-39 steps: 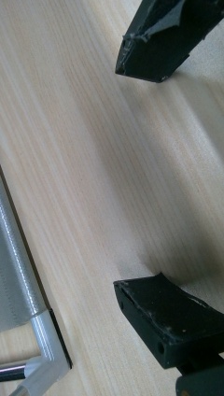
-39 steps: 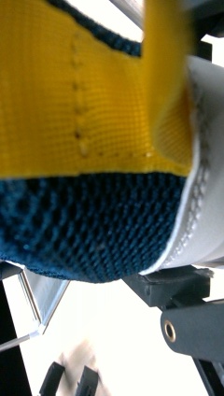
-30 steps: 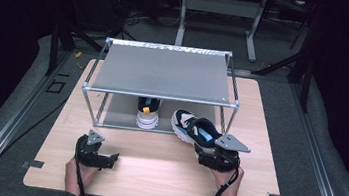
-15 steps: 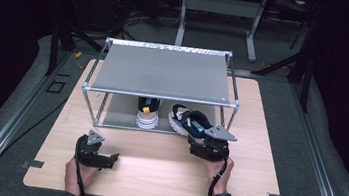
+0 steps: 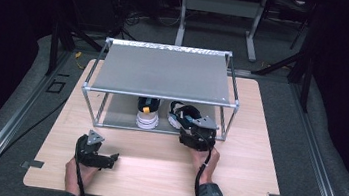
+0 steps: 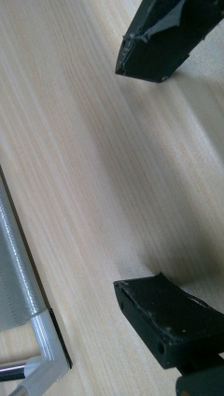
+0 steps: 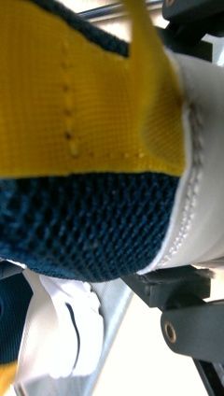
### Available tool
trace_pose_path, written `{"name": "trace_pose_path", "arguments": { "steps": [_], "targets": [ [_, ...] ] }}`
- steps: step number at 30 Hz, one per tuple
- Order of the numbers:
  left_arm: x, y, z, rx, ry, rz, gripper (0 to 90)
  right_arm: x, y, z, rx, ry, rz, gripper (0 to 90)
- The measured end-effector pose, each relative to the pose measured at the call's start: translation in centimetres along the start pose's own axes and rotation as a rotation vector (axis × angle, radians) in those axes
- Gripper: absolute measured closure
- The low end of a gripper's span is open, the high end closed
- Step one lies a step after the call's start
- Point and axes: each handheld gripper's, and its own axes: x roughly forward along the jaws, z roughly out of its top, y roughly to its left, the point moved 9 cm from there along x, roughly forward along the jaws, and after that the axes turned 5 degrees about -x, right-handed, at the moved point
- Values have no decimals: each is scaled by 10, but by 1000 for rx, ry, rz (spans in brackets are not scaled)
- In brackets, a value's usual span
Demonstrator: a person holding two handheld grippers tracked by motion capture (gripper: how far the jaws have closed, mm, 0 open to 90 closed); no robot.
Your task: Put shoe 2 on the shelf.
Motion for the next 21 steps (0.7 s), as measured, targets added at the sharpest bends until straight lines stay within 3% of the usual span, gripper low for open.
{"name": "trace_pose_path", "arguments": {
  "steps": [5,10,14,16,17,21],
  "targets": [
    [0,0,0,5,4,0,3,19,-2,-1,44,27,-56,210],
    [0,0,0,6,4,-1,4,34,0,-3,82,64,-51,193],
    [0,0,0,6,3,-3,6,35,4,-2,75,79,26,144],
    [0,0,0,6,3,-3,6,29,4,-3,78,99,83,39],
    [0,0,0,5,3,-4,6,29,4,-3,78,99,83,39],
    [0,0,0,6,3,-3,6,11,4,-1,49,85,172,37]
  ]
}}
